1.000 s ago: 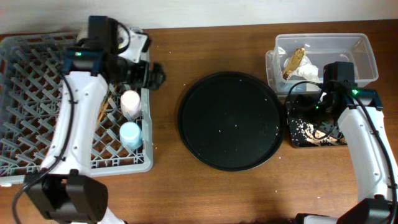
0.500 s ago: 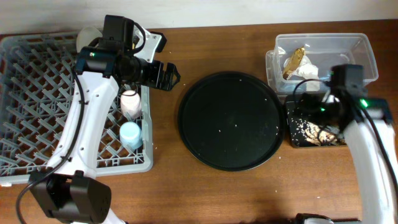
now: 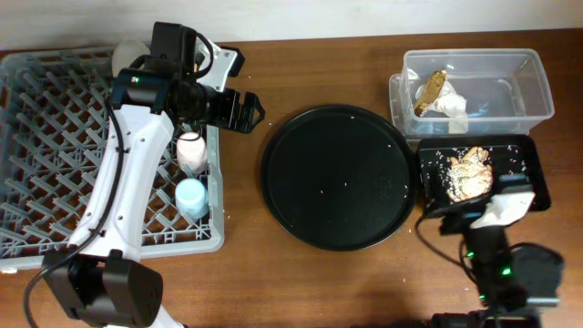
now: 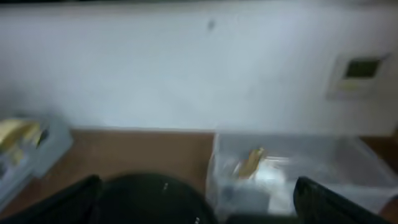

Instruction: Sort waste into correct bins and load items into the dishwasher rack

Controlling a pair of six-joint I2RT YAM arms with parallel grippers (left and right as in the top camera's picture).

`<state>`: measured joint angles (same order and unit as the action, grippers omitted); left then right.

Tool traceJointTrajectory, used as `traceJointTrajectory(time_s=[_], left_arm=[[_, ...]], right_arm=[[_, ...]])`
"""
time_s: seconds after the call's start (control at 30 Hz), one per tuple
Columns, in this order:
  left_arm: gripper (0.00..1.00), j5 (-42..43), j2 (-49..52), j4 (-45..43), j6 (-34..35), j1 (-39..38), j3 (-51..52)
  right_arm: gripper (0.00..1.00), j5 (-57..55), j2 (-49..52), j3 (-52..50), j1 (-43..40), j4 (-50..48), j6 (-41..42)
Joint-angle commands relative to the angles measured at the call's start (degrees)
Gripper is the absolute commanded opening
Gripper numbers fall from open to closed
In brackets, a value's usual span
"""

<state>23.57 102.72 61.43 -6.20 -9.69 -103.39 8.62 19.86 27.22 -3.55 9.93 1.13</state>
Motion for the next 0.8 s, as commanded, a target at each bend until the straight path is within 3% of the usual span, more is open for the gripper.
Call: traceJointTrajectory(time_s=[0.0,0.2,0.33,0.77], left_arm=[[0.99,0.6,0.2,-0.1,0.3,0.0,-0.6],[0.99,0.6,0.2,-0.1,0.3,0.0,-0.6],[0.99,0.6,0.2,-0.1,0.3,0.0,-0.6],[0.99,0.6,0.2,-0.1,0.3,0.0,-0.6]], right_arm=[[0.98,1.4,-7.9,-11.2,3.6,-6.5,-0.7],[0.98,1.3,-18.9,-23.4,5.5,-8.2,-0.7],[0.98,1.6,-19.7,-26.7,5.5,-8.7,-0.7],[0.98,1.5,-19.7,-26.9,5.5,-6.4,-0.7]])
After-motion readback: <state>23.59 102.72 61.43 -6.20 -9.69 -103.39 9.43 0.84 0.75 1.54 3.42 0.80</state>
